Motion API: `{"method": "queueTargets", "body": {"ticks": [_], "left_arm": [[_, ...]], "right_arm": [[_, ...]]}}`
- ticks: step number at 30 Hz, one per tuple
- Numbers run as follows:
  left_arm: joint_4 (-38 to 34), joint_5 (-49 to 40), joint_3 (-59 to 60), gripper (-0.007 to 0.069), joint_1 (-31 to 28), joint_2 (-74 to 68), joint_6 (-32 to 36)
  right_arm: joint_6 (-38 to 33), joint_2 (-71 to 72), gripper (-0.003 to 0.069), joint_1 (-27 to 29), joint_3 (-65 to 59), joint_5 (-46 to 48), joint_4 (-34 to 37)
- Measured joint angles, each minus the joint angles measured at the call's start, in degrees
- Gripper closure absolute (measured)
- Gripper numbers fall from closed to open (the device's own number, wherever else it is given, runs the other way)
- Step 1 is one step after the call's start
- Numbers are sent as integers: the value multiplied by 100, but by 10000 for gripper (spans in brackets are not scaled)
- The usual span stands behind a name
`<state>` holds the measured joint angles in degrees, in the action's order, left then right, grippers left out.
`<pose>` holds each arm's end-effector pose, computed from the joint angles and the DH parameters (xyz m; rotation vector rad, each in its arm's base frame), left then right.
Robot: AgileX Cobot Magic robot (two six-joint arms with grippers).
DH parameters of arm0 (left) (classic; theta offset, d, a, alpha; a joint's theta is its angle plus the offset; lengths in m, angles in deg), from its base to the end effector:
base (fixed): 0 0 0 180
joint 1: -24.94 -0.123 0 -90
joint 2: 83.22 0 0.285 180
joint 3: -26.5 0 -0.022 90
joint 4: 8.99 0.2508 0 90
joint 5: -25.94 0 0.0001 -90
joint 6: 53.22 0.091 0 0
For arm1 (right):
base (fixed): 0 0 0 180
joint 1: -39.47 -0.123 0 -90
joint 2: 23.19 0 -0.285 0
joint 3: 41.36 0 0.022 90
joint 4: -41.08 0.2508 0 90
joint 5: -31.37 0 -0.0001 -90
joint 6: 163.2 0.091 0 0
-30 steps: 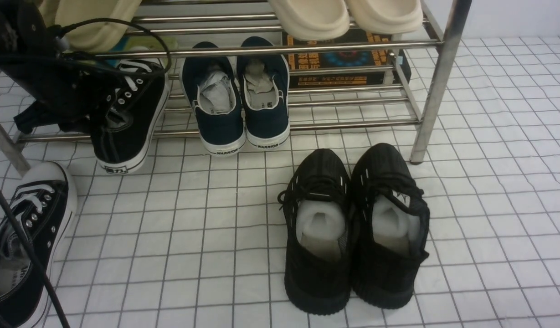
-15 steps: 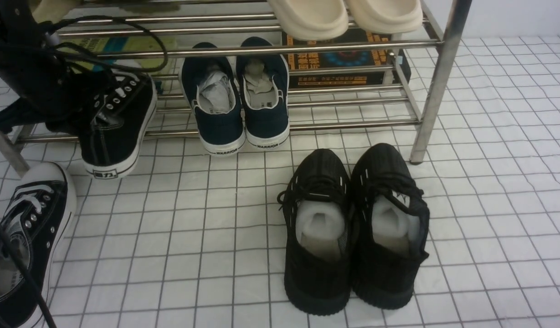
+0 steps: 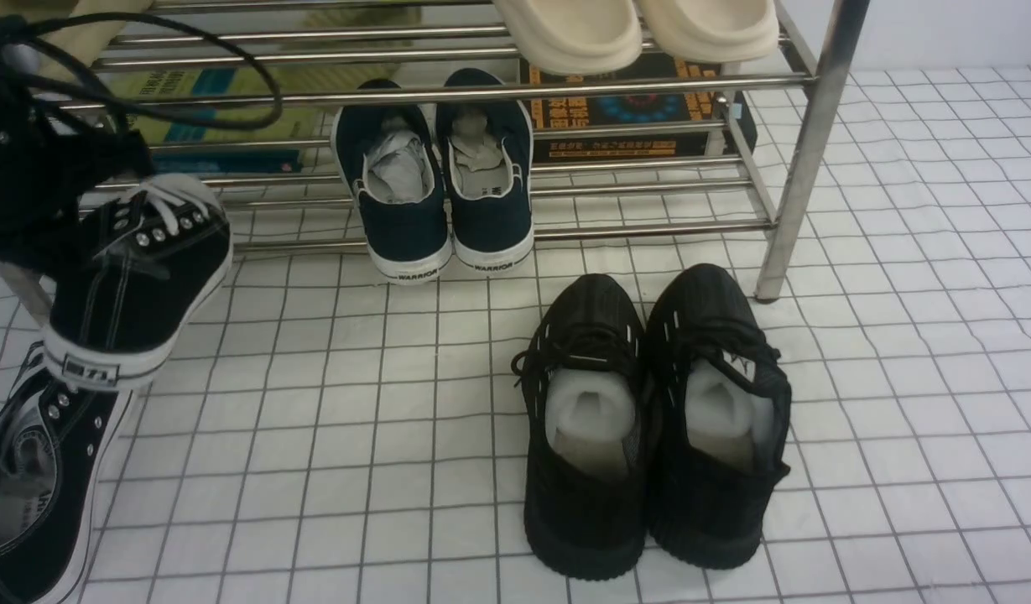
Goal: Take the shoes off the shelf with your hand from the white checkered tablecloth.
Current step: 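Set the held shoe down on the floor in front of the rack with the left gripper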
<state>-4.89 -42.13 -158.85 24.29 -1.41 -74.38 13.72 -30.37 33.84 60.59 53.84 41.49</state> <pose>0.3218 0.0097 0.3288 -0.5085 2.7548 0.0139 0.0517 0.0053 0.1736 -0.1384 1.8748 0.0377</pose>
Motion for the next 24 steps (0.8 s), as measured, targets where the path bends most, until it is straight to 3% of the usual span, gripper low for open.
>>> {"method": "queueTargets", "body": {"ticks": [13, 24], "left_arm": [[-364, 1752, 2816, 595, 0, 766, 315], [-262, 2443, 3453, 584, 0, 779, 595]], "right_arm": [[0, 0, 420, 0, 0, 0, 11], [0, 0, 420, 0, 0, 0, 11]]}}
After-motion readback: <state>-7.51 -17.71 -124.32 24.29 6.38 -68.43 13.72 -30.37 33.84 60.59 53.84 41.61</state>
